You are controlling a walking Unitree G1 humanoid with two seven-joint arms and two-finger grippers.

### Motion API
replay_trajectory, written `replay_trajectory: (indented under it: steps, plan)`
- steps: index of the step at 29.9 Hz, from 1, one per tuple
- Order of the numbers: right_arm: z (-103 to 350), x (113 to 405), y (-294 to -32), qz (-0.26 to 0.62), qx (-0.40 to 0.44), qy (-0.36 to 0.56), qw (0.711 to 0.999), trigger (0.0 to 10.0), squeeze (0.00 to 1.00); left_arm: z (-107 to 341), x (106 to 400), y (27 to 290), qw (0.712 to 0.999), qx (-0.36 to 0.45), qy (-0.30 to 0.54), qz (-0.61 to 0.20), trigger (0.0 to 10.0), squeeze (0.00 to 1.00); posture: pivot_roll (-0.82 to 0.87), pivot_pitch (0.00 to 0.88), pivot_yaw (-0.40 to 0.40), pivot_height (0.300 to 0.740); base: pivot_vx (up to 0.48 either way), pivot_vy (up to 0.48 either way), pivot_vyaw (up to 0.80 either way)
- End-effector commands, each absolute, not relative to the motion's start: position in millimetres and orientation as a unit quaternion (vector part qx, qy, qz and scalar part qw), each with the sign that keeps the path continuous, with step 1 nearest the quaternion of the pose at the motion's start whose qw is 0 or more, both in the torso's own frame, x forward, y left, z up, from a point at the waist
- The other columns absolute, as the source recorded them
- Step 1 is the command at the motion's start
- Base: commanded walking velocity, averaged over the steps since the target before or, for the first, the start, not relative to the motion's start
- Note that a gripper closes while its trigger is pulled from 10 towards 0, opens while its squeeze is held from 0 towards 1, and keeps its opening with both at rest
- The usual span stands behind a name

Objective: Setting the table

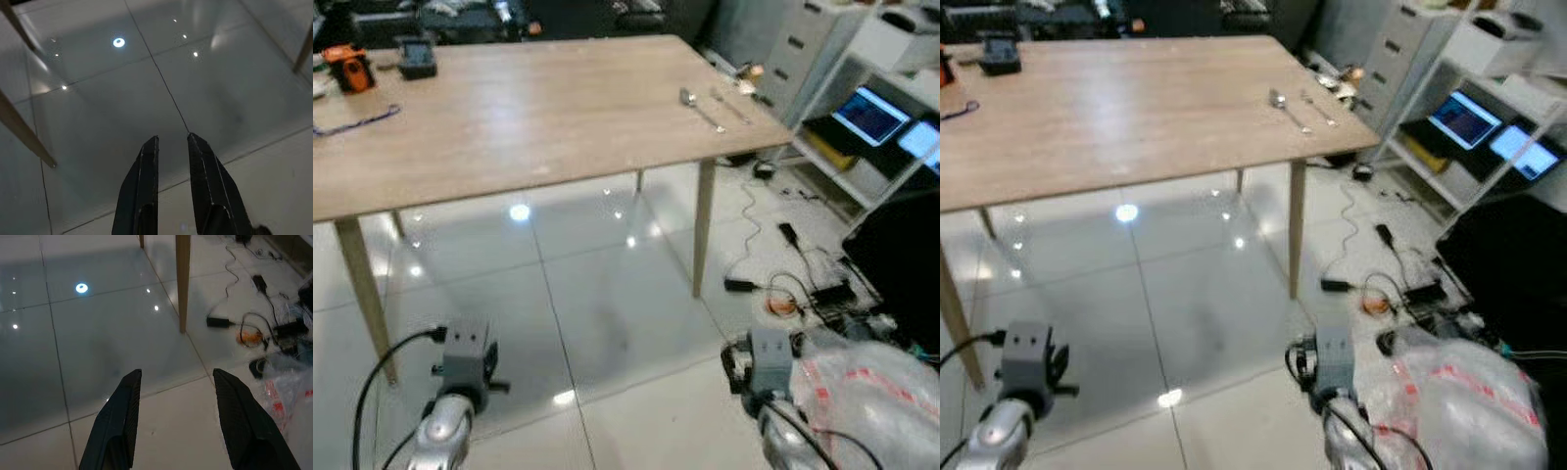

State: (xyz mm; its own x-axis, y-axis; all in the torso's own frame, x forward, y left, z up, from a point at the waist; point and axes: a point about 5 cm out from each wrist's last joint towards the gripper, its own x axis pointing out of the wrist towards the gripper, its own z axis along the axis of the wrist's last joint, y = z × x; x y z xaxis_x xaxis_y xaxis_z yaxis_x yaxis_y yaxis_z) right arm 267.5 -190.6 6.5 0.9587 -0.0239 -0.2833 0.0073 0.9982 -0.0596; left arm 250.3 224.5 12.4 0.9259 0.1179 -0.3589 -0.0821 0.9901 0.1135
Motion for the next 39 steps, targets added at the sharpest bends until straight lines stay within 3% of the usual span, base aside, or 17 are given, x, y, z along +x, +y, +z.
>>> replay_trajectory:
  steps: [1,7,10,12,19,36,39]
  plan:
    - [9.6,268.3,-192.6,-0.021,-0.012,0.139,0.99,10.0,0.0,32.9,258.8,225.3,0.986,0.058,0.149,0.05,10.0,0.0,-0.03,0.062,0.017,0.74,0.0,0.0,-0.79]
    - [37.3,286.3,-190.2,-0.03,0.014,0.084,0.996,10.0,0.0,74.0,277.2,227.8,0.995,0.037,0.08,0.056,10.0,0.0,-0.02,0.062,0.02,0.74,0.0,0.0,-0.79]
    - [68.6,302.8,-187.4,-0.037,0.039,0.026,0.998,10.0,0.0,109.3,290.4,230.6,0.997,0.043,0.017,0.06,10.0,0.0,-0.02,0.064,0.021,0.74,0.0,0.0,-0.79]
    - [112.9,317.7,-184.3,-0.045,0.074,-0.059,0.994,10.0,0.0,146.4,302.0,233.2,0.993,0.076,-0.048,0.074,10.0,0.0,-0.01,0.062,0.021,0.74,0.0,0.0,-0.59]
    - [187.2,326.8,-168.7,-0.019,0.089,-0.182,0.979,10.0,0.0,196.7,311.7,223.8,0.987,0.085,-0.119,0.07,10.0,0.0,-0.01,0.061,0.021,0.74,0.401,0.0,-0.06]
    - [186.3,317.9,-164.9,-0.019,0.095,-0.15,0.984,10.0,0.0,194.8,306.0,211.0,0.99,0.086,-0.098,0.052,10.0,0.0,-0.01,0.066,0.024,0.74,0.48,0.0,0.0]
    - [182.2,318.6,-169.2,-0.032,0.098,-0.136,0.985,10.0,0.0,194.0,305.4,209.8,0.991,0.086,-0.094,0.048,10.0,0.0,0.0,0.065,0.025,0.74,0.48,0.0,-0.8]
